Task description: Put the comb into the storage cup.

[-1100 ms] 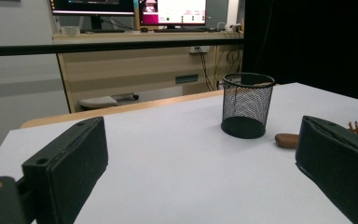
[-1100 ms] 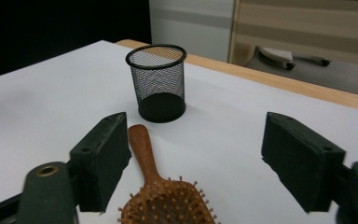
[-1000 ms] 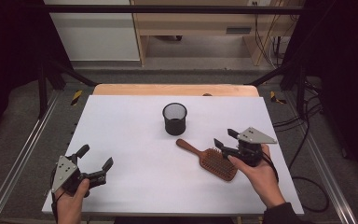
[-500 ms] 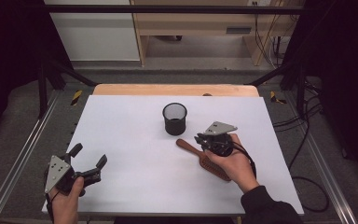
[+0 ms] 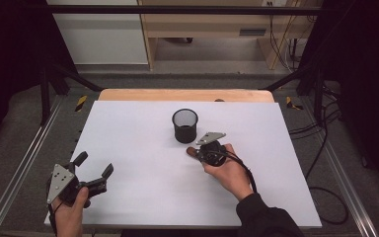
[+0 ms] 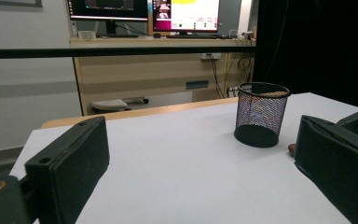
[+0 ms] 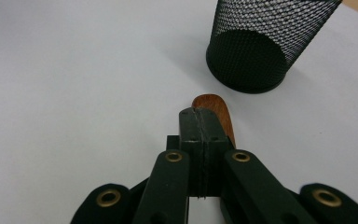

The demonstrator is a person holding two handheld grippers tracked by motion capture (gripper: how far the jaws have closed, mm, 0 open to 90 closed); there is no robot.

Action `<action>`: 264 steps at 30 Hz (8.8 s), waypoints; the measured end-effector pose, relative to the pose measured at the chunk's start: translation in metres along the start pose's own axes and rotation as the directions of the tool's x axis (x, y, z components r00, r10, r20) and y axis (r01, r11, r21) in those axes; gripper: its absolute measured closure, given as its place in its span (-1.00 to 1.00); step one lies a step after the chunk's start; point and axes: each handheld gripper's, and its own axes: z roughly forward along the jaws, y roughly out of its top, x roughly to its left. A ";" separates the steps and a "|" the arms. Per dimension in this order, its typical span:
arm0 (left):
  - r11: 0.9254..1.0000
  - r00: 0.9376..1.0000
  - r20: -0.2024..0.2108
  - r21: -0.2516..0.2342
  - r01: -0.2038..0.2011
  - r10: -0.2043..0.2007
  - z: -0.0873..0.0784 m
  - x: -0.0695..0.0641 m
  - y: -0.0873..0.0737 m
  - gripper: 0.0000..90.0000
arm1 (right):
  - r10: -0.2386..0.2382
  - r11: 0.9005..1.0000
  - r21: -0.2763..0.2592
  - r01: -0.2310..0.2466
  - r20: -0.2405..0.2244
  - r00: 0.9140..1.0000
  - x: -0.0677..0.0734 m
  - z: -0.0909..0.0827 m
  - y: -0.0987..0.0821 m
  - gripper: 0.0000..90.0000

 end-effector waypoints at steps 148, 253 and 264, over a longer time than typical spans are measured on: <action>0.995 0.997 0.021 0.067 -0.077 0.076 0.004 -0.007 -0.001 -0.94 | 0.178 0.977 0.109 -0.185 0.071 0.982 -0.025 -0.081 -0.109 -0.71; 1.000 0.965 0.261 0.015 0.022 -0.025 0.040 -0.111 0.063 -0.91 | 0.112 0.933 -0.351 -0.077 0.081 0.990 -0.004 -0.100 -0.049 0.62; 0.996 0.924 0.371 0.054 0.074 -0.089 0.088 -0.140 0.108 -0.91 | 0.102 0.898 -0.433 -0.071 0.047 0.994 0.005 -0.102 -0.044 0.62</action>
